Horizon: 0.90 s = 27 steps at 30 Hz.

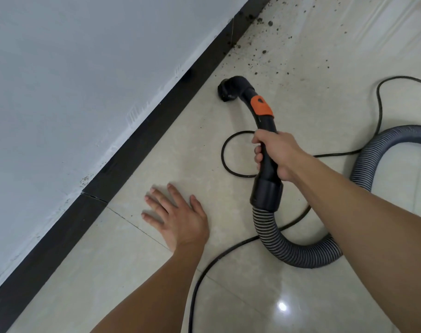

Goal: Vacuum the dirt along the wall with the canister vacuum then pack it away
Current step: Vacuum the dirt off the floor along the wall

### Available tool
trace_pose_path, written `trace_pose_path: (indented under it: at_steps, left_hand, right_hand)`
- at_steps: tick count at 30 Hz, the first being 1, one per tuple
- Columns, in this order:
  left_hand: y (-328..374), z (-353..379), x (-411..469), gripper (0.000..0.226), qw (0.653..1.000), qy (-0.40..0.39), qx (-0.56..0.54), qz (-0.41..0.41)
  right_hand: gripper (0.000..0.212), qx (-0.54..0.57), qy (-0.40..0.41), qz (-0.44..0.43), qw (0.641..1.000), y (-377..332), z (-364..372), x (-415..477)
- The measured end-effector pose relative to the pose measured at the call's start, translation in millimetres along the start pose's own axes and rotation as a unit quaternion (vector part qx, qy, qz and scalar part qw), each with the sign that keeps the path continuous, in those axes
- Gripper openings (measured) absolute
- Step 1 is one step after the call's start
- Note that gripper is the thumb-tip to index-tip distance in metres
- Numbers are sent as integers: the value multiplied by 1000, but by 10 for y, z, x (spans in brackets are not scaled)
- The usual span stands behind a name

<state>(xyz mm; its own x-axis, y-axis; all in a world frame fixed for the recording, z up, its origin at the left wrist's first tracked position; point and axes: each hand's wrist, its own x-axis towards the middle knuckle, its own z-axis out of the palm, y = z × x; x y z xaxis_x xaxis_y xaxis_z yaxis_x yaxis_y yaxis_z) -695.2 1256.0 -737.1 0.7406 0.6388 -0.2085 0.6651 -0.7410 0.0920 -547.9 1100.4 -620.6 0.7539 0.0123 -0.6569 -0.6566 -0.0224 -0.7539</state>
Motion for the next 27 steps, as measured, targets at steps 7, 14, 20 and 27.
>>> trace_pose_path:
  at_steps: [7,14,20,27]
  left_hand:
    - [-9,-25,-7,66,1000,-4,-12,1]
    - [3,-30,-7,66,1000,-7,-10,1]
    - [-2,-38,-9,66,1000,-9,-12,5]
    - [-26,0,0,68,1000,-10,2,10]
  right_hand:
    - [9,-106,-60,5,993,456,-106,-623]
    - [16,-195,-71,-37,978,958,-295,-1143]
    - [9,-148,23,-86,985,736,-110,-620]
    - [7,-4,171,-46,984,678,-909,-653]
